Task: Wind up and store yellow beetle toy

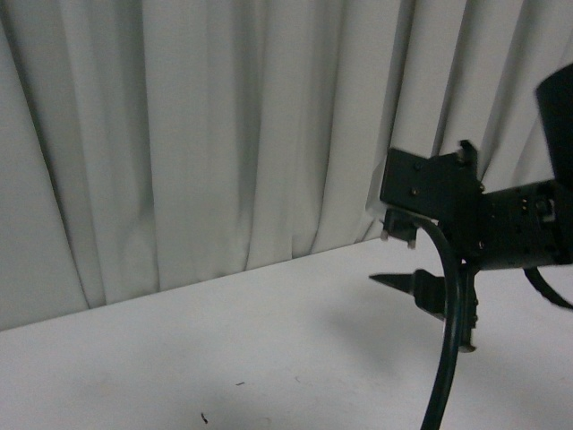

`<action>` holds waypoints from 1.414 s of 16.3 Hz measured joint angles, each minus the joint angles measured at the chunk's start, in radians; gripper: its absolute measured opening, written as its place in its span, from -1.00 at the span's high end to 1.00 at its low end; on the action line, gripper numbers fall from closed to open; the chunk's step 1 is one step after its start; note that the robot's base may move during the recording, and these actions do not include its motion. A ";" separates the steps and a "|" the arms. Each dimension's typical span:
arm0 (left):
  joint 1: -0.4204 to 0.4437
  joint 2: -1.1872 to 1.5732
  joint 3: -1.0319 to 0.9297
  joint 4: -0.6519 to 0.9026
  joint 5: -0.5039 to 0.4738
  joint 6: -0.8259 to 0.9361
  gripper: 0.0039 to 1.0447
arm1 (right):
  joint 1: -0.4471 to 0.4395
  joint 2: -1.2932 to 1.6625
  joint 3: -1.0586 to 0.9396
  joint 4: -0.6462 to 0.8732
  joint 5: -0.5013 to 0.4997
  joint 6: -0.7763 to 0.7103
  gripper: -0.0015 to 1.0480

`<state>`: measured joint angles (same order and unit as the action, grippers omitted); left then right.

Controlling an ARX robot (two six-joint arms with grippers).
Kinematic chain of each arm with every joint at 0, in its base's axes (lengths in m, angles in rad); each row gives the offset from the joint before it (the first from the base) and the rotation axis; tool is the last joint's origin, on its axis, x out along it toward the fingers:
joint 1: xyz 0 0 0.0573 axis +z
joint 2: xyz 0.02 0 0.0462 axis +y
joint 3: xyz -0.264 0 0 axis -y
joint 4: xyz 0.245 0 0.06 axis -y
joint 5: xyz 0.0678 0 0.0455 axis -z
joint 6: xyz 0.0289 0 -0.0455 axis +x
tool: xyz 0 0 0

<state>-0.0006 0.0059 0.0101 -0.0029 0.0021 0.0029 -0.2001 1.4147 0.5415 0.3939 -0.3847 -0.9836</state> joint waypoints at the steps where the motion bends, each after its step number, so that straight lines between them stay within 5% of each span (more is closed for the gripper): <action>1: 0.000 0.000 0.000 0.000 -0.002 -0.001 -0.88 | 0.006 -0.014 -0.023 0.039 0.022 0.046 -0.24; 3: 0.000 0.000 0.000 0.000 -0.003 -0.001 -0.88 | 0.074 -0.201 -0.180 0.356 0.234 0.502 0.14; 5: 0.000 0.000 0.000 0.000 -0.003 0.000 -0.88 | 0.129 -0.370 -0.261 0.421 0.296 0.800 0.55; 7: 0.000 0.000 0.000 0.000 -0.002 -0.001 -0.88 | 0.162 -0.410 -0.341 0.383 0.368 0.918 0.96; 17: 0.000 0.000 0.000 0.000 -0.002 -0.001 -0.88 | 0.205 -0.766 -0.526 0.238 0.382 0.967 0.96; 23: 0.000 0.000 0.000 0.000 -0.003 -0.001 -0.88 | 0.205 -0.992 -0.531 0.023 0.383 0.969 0.96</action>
<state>-0.0006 0.0059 0.0101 -0.0032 -0.0006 0.0021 0.0051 0.4225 0.0105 0.4171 -0.0013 -0.0151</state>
